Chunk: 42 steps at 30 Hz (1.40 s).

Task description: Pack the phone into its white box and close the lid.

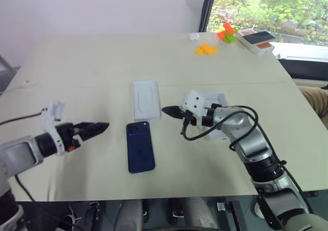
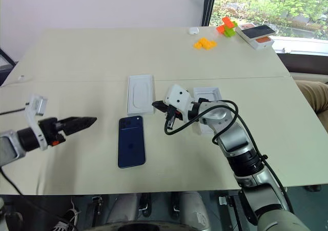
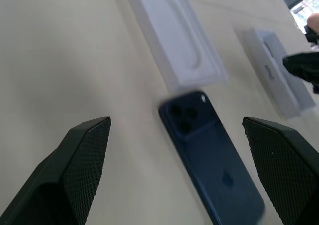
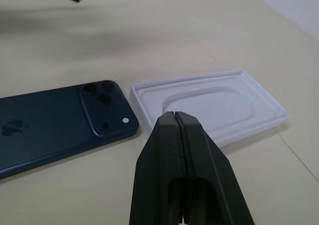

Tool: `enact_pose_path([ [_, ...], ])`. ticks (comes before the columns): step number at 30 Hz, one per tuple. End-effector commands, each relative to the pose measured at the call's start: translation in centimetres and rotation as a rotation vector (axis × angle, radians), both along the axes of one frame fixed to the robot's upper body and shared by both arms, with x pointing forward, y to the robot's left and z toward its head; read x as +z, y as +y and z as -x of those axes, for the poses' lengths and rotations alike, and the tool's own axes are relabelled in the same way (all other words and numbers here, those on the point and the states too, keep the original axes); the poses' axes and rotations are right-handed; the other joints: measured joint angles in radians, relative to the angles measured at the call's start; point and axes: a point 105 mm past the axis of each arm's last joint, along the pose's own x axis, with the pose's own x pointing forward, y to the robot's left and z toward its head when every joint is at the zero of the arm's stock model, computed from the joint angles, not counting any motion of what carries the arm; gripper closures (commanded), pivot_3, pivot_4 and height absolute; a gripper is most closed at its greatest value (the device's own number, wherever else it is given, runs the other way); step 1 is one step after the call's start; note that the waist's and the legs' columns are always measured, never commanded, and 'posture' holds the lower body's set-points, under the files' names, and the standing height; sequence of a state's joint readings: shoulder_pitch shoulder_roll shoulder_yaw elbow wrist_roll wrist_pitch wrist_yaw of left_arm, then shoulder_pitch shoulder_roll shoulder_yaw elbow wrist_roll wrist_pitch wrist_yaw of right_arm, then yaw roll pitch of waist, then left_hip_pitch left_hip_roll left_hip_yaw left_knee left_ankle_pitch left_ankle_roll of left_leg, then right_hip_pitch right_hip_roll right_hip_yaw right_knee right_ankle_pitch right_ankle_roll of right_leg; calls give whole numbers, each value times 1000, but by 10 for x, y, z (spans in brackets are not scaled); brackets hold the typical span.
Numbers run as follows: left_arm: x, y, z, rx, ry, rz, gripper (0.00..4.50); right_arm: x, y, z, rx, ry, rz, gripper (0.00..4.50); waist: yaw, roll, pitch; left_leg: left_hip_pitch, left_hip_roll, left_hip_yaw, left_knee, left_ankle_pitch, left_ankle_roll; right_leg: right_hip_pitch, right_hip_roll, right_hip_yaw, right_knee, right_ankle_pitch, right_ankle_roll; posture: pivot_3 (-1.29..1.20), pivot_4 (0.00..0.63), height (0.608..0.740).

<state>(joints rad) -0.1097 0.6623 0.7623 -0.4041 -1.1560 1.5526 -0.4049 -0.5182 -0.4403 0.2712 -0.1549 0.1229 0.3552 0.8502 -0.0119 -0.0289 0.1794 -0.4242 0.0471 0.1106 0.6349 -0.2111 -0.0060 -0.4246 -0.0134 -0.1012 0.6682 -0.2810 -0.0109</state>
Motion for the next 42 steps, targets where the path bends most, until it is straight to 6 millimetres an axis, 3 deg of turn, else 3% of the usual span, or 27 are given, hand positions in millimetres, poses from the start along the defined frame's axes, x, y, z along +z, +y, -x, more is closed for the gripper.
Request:
enact_pose_path([
  [1, -9, -4, 12, -8, 40, -3, 39, -6, 6, 10, 71, -85, 86, 4500, 3, 0, 0, 0, 0, 0, 0, 0, 0, 0, 0, 0, 0, 0, 0, 0, 150, 737],
  [4, -23, -5, 8, 40, 92, -21, 39, -20, 7, 13, 104, -115, 159, 4500, 7, -1, 0, 0, 0, 0, 0, 0, 0, 0, 0, 0, -1, 0, 0, 0, 150, 737],
  [9, -33, -36, 13, -67, 121, -33, 39, -42, 5, 22, 181, -159, 270, 4500, 4, -1, 0, 0, -1, 0, 0, 0, 0, 0, 0, 0, -2, 0, 0, 0, 150, 737],
  [12, -37, -41, 13, -80, 150, -24, 39, -48, 4, 21, 189, -183, 303, 4500, 3, -1, 0, 0, 0, 0, 0, 0, 0, 0, 0, 0, -1, 0, 0, 0, 150, 737],
  [17, -35, -51, 15, -121, 147, -15, 39, -52, 4, 19, 197, -204, 326, 4500, 1, -1, 0, 0, 0, 0, -1, 0, -1, 0, 0, 0, -1, 0, 0, 0, 150, 737],
  [32, -39, -57, 9, 6, 244, 66, 39, -57, 10, 18, 210, -239, 344, 4500, 3, -1, 0, 1, 0, -1, -1, 1, -1, 1, 0, 0, -2, 2, -4, 0, 150, 737],
  [42, -43, -71, 11, -13, 266, 72, 39, -70, 13, 27, 278, -232, 398, 4500, 6, -1, 0, 2, -1, -1, -1, 1, -1, 2, 0, 0, -2, 2, -4, 0, 150, 737],
])
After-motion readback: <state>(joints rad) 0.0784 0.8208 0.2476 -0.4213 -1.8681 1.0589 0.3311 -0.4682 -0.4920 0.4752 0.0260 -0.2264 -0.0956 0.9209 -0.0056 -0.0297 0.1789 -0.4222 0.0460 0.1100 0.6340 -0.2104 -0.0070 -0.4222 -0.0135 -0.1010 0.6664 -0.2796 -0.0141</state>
